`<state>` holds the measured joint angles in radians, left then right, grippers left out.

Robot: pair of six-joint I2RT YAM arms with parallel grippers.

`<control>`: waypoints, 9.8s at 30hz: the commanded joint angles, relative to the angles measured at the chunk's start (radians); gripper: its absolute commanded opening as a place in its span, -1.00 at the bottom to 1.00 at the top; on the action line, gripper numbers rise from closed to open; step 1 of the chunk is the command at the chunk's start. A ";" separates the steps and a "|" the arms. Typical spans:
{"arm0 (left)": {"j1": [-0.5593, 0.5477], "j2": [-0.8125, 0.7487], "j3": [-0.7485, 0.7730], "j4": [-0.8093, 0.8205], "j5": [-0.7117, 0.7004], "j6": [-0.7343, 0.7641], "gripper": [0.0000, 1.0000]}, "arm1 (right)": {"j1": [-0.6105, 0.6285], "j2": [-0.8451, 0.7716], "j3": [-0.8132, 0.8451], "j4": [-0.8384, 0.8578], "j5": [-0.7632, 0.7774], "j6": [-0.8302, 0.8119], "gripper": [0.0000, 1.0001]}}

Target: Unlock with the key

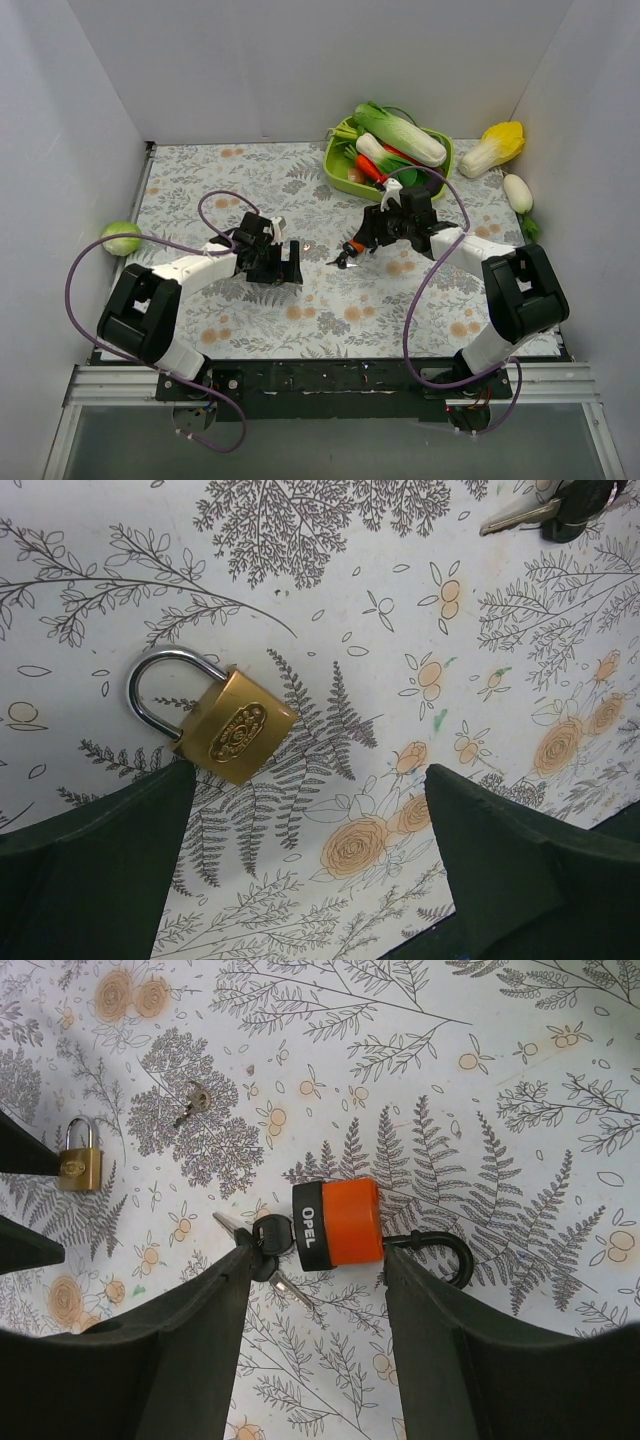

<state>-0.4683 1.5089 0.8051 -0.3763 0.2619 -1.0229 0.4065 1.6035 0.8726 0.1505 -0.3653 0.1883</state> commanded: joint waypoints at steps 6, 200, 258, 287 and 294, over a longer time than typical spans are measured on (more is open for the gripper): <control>0.003 -0.125 0.028 0.023 -0.056 -0.011 0.96 | 0.043 0.004 0.077 -0.015 0.006 -0.012 0.25; -0.062 -0.213 0.200 0.094 0.864 0.204 -1.00 | 0.181 -0.289 0.157 -0.201 -0.664 0.033 0.01; -0.049 -0.394 -0.041 0.505 0.515 -0.129 0.60 | 0.207 -0.344 -0.010 0.012 -0.423 0.213 -0.97; -0.038 -0.184 -0.002 -0.094 -0.415 -0.539 0.68 | 0.207 -0.488 -0.244 0.224 -0.190 0.327 -0.97; -0.084 -0.039 0.124 -0.220 -0.489 -0.617 0.71 | 0.207 -0.548 -0.302 0.274 -0.205 0.352 -0.97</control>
<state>-0.5304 1.4403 0.8524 -0.5022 -0.1474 -1.5852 0.6163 1.0935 0.5896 0.3527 -0.5640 0.5358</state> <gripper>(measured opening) 0.852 0.021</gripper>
